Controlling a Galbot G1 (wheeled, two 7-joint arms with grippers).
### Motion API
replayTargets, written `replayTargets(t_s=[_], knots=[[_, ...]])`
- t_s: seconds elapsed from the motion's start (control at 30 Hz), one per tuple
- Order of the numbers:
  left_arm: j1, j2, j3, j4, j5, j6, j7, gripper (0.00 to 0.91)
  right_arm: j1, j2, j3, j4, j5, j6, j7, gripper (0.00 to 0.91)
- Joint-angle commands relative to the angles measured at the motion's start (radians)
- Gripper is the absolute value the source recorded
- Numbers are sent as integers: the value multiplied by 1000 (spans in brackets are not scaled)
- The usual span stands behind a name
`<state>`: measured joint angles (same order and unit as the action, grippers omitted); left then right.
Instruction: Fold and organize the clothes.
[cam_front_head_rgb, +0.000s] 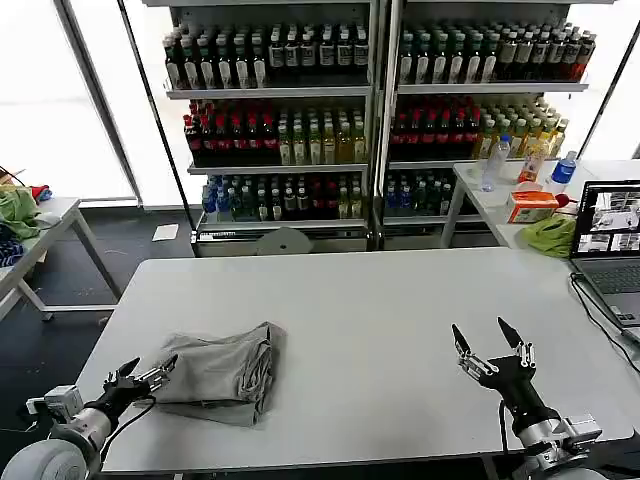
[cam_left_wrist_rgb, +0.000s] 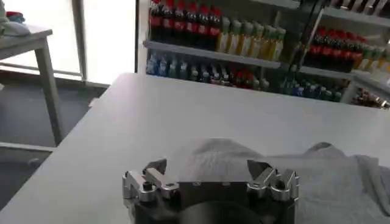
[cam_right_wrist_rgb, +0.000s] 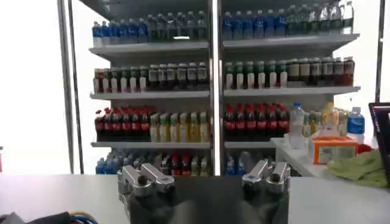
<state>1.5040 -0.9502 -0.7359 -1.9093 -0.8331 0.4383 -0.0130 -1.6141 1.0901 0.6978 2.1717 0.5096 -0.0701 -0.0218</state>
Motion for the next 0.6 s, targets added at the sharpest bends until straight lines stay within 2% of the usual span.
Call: replayTargets(t_s=[0.03, 0.27, 0.3, 0.33, 0.4, 0.43, 0.6], knots=[[6, -29, 11, 45, -11, 7, 19, 907, 3, 1, 3, -4, 5, 1, 0, 907], [-27, -36, 26, 61, -19, 7, 19, 907, 0, 2, 7, 0, 6, 1, -1, 907], [-32, -37, 28, 62, -26, 8, 18, 826, 0, 2, 7, 0, 6, 0, -1, 907], [-37, -37, 33, 64, -29, 9, 18, 685, 0, 1, 7, 0, 5, 0, -1, 907], [-41, -39, 40, 66, -34, 9, 18, 171, 0, 1, 7, 0, 5, 0, -1, 907], [-43, -42, 47, 64, -36, 9, 16, 50, 1, 1, 7, 2, 4, -1, -1, 907], [-41, -54, 73, 55, -35, 10, 21, 30, 4, 1, 8, 4, 3, -3, -1, 907]])
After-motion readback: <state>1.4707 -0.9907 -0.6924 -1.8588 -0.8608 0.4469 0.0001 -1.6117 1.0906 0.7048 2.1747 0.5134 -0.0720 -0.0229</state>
